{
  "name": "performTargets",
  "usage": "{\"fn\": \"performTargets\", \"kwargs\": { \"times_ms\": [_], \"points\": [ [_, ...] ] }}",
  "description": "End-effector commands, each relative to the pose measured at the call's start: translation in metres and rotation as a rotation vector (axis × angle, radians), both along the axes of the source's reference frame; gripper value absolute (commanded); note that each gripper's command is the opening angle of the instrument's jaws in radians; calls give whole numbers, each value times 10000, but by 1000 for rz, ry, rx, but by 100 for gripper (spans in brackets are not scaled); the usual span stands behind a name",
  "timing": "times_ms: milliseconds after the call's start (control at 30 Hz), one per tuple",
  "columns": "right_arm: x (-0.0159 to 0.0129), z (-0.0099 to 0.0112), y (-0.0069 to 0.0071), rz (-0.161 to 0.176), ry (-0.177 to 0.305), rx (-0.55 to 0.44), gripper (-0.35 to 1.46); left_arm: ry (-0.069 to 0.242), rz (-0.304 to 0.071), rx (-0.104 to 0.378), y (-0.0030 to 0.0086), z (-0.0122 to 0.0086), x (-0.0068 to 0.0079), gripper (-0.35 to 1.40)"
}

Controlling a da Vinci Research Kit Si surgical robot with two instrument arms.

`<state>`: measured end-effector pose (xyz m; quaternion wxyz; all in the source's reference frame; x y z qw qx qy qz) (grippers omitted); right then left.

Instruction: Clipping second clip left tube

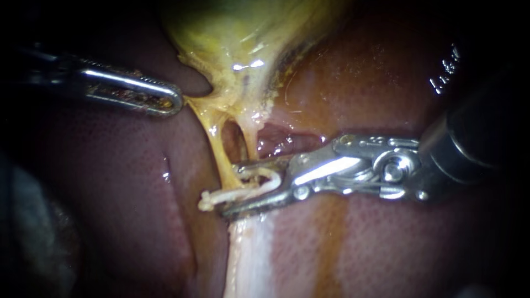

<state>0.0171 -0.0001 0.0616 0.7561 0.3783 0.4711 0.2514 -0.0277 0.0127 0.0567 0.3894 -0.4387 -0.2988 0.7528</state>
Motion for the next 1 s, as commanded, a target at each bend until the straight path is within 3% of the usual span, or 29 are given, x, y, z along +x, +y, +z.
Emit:
{"fn": "performTargets", "kwargs": {
  "times_ms": [33, 533, 767, 1000],
  "points": [
    [0, 0, 0, 0, 0, 0, 50, 1, -1, 0, 0, 0, 0, -35],
    [29, -7, -5, 27, 23, 24, 50, 2, -3, -1, -1, 2, -4, -35],
    [38, -14, -9, 45, 66, 35, 50, 2, -3, -1, -1, 2, -4, -35],
    [40, -38, -12, 47, 113, 57, 50, 2, -3, -1, -1, 2, -3, -35]
  ]
}}
